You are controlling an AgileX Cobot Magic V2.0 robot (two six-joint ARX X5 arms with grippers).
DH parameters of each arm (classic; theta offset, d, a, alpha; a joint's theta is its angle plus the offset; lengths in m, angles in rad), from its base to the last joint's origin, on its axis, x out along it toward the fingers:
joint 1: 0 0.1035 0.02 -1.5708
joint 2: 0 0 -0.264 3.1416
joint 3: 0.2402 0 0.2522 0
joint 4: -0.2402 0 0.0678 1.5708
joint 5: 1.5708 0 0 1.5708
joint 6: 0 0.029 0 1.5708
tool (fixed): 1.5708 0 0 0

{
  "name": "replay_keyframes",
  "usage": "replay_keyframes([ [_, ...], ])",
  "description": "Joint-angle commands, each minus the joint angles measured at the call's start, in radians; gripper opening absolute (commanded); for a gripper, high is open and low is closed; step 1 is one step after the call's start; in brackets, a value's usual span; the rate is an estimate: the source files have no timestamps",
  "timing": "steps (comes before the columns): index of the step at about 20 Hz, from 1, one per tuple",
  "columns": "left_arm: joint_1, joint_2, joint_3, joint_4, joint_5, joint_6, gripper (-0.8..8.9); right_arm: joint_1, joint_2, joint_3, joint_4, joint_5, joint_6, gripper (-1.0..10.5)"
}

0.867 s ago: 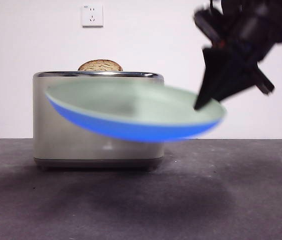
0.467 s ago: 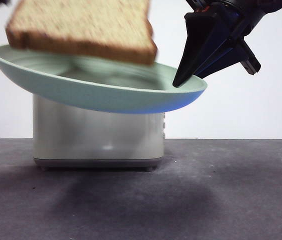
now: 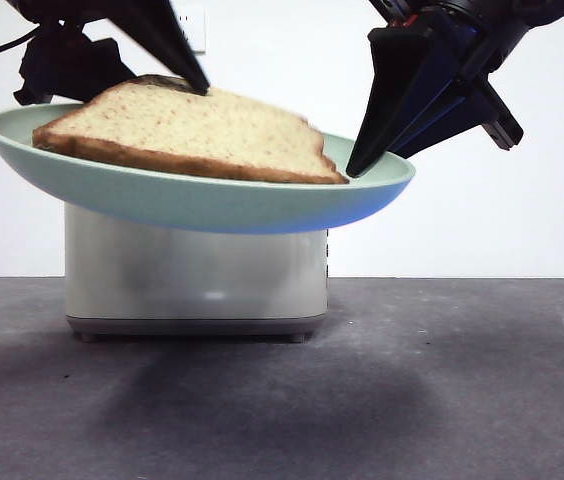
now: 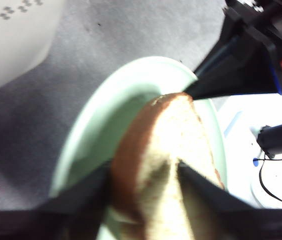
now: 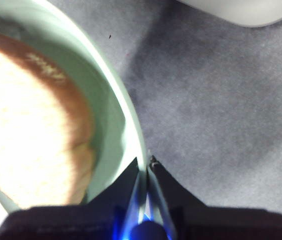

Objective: Take the bread from the toaster,put the bread on the plate,put the plate on the table

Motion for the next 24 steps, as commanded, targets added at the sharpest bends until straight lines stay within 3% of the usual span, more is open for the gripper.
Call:
replay_keyframes([
  [1,-0.005,0.003,-0.003,0.01,-0.003,0.001,4.49,0.002,0.001,-0.003,0.013,-0.017,0.01,-0.1],
  [8,-0.01,0.003,0.096,-0.012,-0.01,0.006,4.49,0.002,0.001,-0.003,-0.012,-0.016,0.01,-0.1],
  [16,-0.009,-0.005,0.356,-0.172,-0.006,0.04,4.33,-0.002,-0.006,-0.003,-0.019,-0.013,0.01,-0.1],
  [18,-0.009,-0.021,0.423,-0.221,-0.008,0.063,2.96,-0.012,-0.029,-0.003,-0.022,0.012,0.01,-0.1],
  [20,-0.009,-0.048,0.478,-0.246,-0.009,0.086,0.34,-0.027,-0.071,-0.003,-0.029,0.059,0.011,-0.1],
  [21,-0.009,-0.063,0.501,-0.253,-0.011,0.099,-0.07,-0.039,-0.1,-0.003,-0.036,0.068,0.014,-0.1],
  [24,-0.009,-0.121,0.535,-0.256,-0.056,0.128,-0.08,-0.106,-0.19,-0.002,-0.072,0.102,0.018,-0.1],
])
